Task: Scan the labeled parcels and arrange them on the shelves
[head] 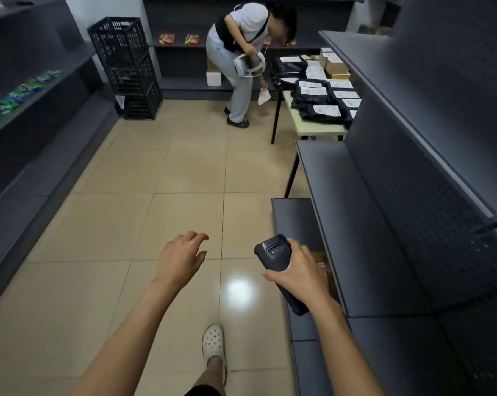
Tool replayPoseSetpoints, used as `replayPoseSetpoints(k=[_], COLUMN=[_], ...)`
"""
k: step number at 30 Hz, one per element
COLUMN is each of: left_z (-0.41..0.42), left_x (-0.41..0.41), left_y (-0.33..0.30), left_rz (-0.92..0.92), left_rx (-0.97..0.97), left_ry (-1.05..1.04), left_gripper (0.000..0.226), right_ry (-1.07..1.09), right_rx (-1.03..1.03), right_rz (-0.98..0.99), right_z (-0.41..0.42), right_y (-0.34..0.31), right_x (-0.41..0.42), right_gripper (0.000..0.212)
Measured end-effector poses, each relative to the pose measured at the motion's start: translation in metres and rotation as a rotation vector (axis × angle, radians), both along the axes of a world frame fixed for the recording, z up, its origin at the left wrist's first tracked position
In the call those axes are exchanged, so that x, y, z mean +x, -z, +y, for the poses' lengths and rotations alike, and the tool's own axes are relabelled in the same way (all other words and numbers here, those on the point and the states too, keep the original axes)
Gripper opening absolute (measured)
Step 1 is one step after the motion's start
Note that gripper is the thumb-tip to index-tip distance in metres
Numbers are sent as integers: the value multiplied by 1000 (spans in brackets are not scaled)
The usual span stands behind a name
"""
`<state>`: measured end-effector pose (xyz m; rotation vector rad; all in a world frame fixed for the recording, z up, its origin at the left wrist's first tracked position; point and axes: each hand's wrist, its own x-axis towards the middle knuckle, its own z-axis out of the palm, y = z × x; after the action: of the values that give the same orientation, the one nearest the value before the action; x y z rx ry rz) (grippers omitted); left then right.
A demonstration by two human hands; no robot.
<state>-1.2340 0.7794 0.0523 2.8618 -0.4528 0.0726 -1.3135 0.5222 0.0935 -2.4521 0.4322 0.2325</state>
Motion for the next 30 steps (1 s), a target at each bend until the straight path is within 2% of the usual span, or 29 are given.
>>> replayPoseSetpoints(k=[12, 22, 30], left_z=[-47, -121, -191], left_x=[405, 684, 903], left_y=[-29, -12, -38], left_rz=[-11, 7, -9], left_rx=[11, 8, -20], left_ry=[168, 242, 233], left_gripper=[35, 34, 32], right_ry=[129, 197, 203], right_rx=[3, 38, 57], right_rz=[-40, -18, -55], right_z=[-22, -85, -144], right_y=[-26, -7, -28], right_x=[372, 639, 869], right_gripper=[86, 82, 79])
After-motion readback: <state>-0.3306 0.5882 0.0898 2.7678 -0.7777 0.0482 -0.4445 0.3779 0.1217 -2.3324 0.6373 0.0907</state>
